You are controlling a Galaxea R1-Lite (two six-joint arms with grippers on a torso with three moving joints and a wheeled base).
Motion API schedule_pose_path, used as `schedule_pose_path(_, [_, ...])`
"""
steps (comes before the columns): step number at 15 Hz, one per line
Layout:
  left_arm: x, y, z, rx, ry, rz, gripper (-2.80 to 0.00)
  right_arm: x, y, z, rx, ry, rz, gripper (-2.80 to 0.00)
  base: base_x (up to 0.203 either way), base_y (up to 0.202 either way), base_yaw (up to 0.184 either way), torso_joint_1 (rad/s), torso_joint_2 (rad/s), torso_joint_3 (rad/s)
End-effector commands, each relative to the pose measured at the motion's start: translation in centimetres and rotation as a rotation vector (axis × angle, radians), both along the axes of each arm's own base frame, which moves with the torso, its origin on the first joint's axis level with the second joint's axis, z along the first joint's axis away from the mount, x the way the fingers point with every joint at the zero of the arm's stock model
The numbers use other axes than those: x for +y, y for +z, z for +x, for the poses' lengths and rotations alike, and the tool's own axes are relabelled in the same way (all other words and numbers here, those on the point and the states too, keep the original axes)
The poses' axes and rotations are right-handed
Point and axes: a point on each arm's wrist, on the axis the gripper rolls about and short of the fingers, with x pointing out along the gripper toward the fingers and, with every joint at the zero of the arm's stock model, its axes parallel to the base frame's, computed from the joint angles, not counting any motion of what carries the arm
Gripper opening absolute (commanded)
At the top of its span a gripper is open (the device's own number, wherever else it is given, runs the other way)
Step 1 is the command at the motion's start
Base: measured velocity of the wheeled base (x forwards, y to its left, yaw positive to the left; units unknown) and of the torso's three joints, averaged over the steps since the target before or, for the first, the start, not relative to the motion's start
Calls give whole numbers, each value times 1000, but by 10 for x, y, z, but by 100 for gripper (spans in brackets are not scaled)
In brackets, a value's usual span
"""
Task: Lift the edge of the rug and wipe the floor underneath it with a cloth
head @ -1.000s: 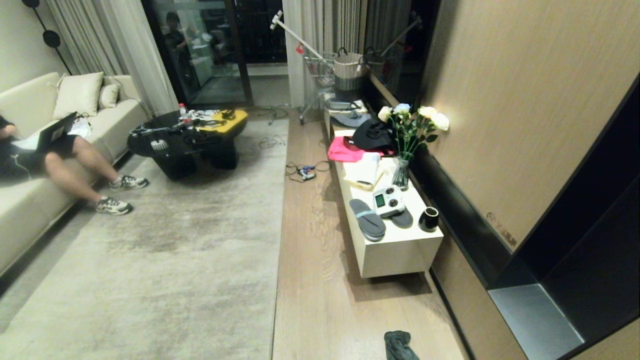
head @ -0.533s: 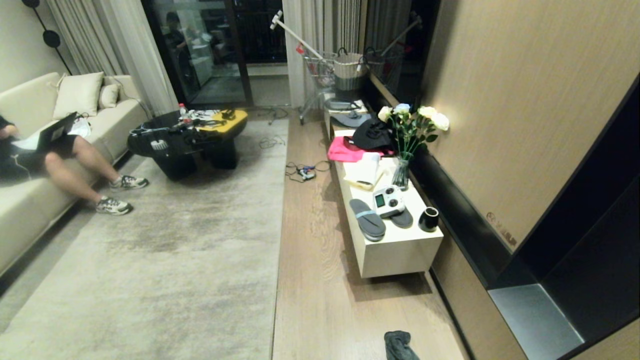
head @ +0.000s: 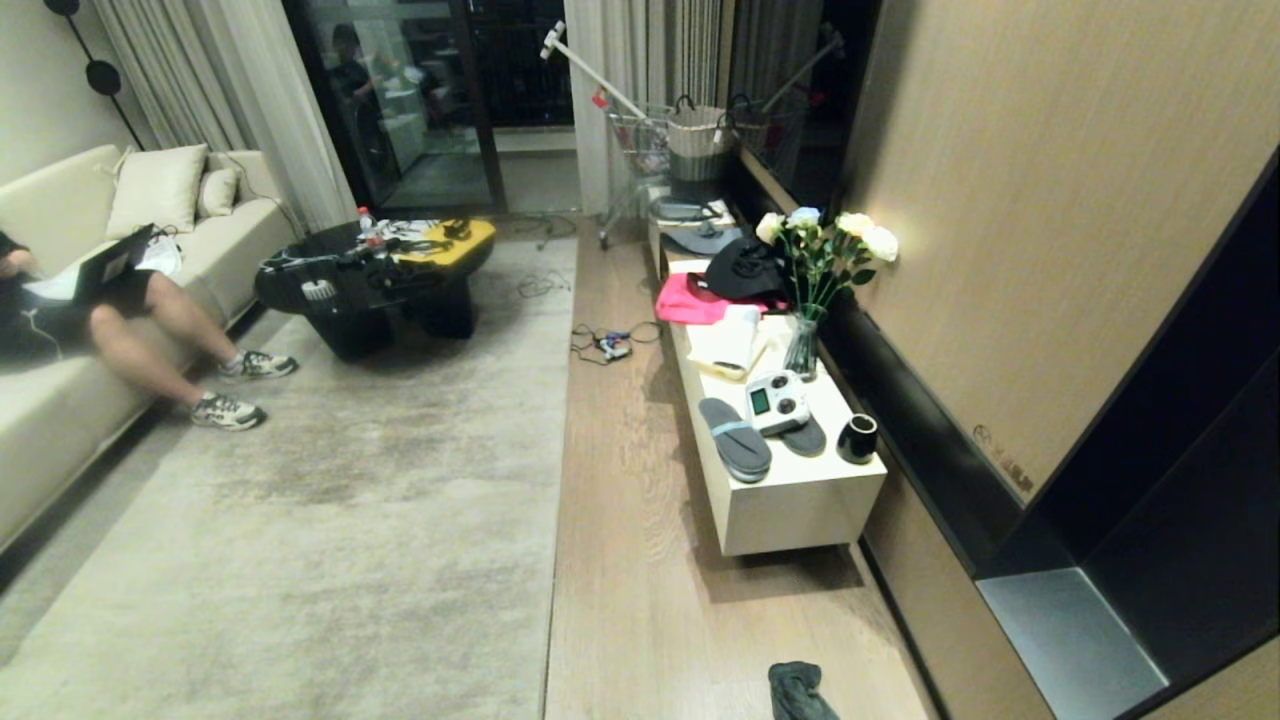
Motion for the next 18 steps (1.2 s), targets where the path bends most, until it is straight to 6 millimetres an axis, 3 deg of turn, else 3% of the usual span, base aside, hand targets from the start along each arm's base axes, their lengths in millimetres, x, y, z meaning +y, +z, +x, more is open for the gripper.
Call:
schedule_pose_path(1, [0,0,0,0,1,0,-280,0,0,0,1,0,2,-280,0,0,0,0,0,0])
schedule_pose_path(18, [0,0,0,0,1,0,-280,0,0,0,1,0,2,-280,0,0,0,0,0,0])
